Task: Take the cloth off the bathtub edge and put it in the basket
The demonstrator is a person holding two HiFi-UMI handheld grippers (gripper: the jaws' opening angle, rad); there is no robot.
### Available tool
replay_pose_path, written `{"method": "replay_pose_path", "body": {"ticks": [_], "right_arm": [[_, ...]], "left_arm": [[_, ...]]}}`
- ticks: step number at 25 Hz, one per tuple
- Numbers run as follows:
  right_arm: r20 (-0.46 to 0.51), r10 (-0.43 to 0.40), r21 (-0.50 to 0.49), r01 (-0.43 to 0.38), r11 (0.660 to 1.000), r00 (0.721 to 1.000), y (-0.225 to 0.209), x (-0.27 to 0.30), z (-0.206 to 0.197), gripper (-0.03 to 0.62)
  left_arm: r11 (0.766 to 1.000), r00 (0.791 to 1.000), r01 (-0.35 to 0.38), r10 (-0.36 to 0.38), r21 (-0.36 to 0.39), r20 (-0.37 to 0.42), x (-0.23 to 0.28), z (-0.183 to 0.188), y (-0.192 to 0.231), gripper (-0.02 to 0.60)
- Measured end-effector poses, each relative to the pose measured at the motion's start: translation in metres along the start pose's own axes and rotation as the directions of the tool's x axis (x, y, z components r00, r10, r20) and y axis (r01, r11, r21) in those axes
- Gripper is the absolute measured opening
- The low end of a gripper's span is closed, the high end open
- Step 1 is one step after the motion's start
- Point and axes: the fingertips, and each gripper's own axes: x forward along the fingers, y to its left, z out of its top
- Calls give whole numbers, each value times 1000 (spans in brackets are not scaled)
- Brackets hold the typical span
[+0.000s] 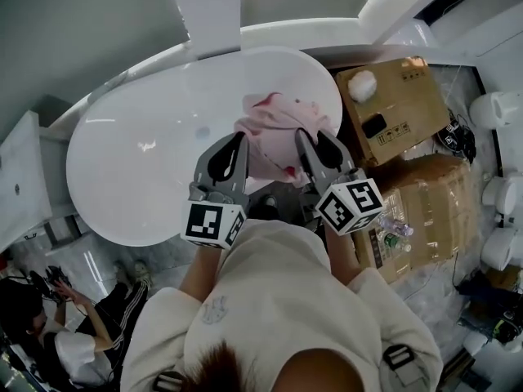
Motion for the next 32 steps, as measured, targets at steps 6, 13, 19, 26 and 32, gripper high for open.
{"method": "replay_pose_path", "body": {"ticks": [6,13,19,26,32], "right_arm": [[0,29,9,-29,1000,1000,5,6,5,84],[-2,47,15,-47,999,999,5,8,5,84],[5,32,-2,-32,999,999,0,4,8,84],[47,-46,-22,47,999,998,-2,-15,16,84],[87,-192,13,191,981,978,-8,-47,12,84]], "left_arm": [[999,999,-40,40,20,22,-3,12,10,49],[999,999,-30,29,41,33,1,16,2,49],[999,1000,-12,11,49,22,6,16,-8,49],[994,996,90,-91,70,17,11,21,-24,49],[974,976,219,-217,60,-25,10,16,-36,49]]}}
